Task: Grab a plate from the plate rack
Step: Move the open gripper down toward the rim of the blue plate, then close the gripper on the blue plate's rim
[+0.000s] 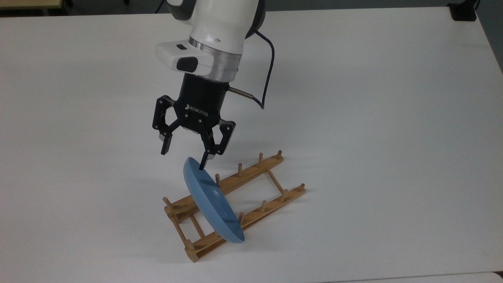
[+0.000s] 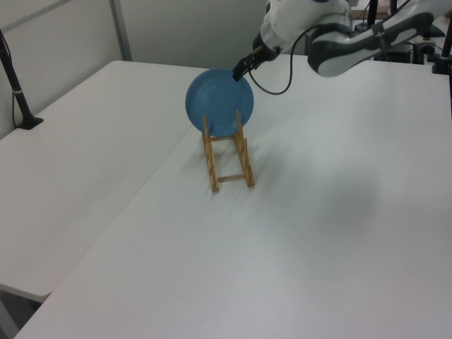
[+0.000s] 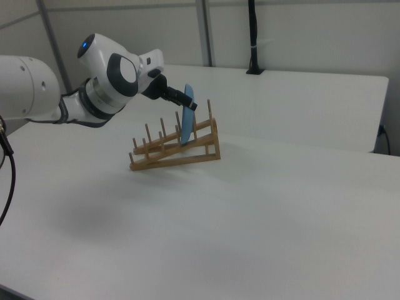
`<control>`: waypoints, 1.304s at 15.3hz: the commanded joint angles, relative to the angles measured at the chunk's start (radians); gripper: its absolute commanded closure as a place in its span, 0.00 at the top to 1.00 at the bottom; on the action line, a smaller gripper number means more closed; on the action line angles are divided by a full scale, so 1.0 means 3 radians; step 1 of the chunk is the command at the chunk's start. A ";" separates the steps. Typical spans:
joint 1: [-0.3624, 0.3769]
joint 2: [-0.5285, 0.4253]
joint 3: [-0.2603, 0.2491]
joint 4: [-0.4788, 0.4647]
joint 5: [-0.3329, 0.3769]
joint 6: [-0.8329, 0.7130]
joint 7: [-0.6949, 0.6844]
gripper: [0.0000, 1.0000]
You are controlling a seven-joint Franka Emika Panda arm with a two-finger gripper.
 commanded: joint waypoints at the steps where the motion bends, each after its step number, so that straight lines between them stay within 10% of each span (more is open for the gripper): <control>1: 0.0038 0.0085 -0.0018 0.0069 -0.0218 0.0069 0.0305 0.74; 8: 0.0043 0.0080 -0.0018 0.0069 -0.0218 0.0085 0.0320 0.12; 20: -0.0080 -0.0324 -0.0007 -0.0058 -0.0136 0.0105 0.0264 0.00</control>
